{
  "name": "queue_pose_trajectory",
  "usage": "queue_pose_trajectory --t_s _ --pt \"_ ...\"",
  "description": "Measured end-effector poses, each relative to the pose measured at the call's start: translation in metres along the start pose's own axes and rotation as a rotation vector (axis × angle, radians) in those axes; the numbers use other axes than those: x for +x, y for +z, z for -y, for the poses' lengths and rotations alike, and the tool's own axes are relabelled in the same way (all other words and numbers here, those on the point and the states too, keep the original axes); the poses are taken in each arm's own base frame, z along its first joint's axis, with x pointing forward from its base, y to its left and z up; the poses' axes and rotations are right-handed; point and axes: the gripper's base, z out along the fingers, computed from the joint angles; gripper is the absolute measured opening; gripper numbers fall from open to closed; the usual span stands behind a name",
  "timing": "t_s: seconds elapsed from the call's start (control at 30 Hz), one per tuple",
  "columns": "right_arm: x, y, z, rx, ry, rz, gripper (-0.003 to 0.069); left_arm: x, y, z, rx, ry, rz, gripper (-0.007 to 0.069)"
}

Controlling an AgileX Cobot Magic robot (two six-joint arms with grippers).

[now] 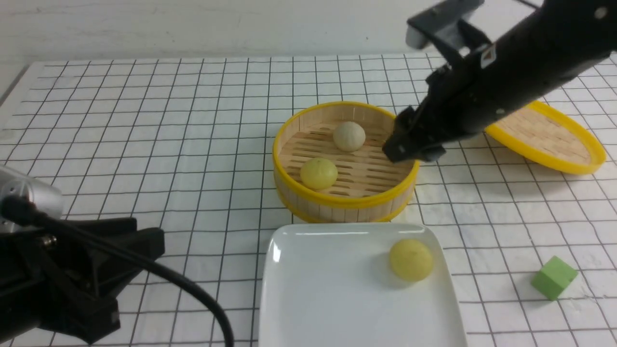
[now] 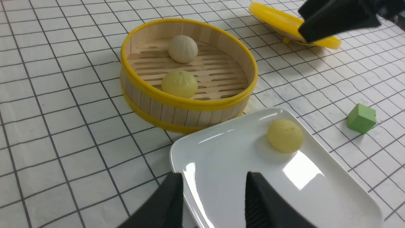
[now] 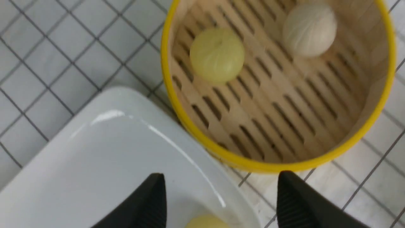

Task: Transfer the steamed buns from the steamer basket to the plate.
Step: Use the right arm to grab the steamed stuffed bun that is closest to it

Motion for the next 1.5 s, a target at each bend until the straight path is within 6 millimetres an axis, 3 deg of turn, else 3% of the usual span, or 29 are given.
queue_pose_trajectory --t_s 0.23,0.4,0.57,0.6,0.67,0.7,0.73,1.03,1.27,1.5 --pt "-0.036 -0.006 0.006 0.006 0.012 0.059 0.0409 0.0 0.0 0.0 -0.005 0.0 0.003 0.0303" --pt "-0.062 0.025 0.03 0.0 0.035 -0.024 0.0409 -0.001 0.0 -0.001 -0.012 0.0 0.008 0.0302" --pt "-0.071 0.065 0.048 -0.01 0.041 -0.111 0.0407 -0.001 0.0 -0.001 -0.015 0.0 0.01 0.0302" --pt "-0.073 0.065 0.048 -0.009 0.038 -0.107 0.0407 -0.001 0.0 -0.001 -0.015 0.0 0.01 0.0302" --pt "-0.072 0.086 0.053 -0.018 0.04 -0.148 0.0407 -0.001 0.0 -0.001 -0.015 0.0 0.01 0.0302" --pt "-0.073 0.086 0.053 -0.019 0.039 -0.148 0.0407 -0.001 0.0 -0.001 -0.015 0.0 0.01 0.0302" --pt "-0.07 0.105 0.057 -0.025 0.043 -0.18 0.0407 -0.001 0.0 -0.001 -0.015 0.0 0.01 0.0302" --pt "-0.049 0.165 0.074 0.031 0.036 -0.25 0.0407 -0.001 0.0 -0.001 -0.015 0.0 0.01 0.0302" --pt "-0.05 0.182 0.081 0.066 0.033 -0.182 0.0407 -0.001 0.0 -0.001 -0.016 0.0 0.011 0.0302" --pt "-0.054 0.183 0.083 0.08 0.029 -0.132 0.0407 -0.001 0.0 -0.001 -0.015 0.003 0.007 0.0302"
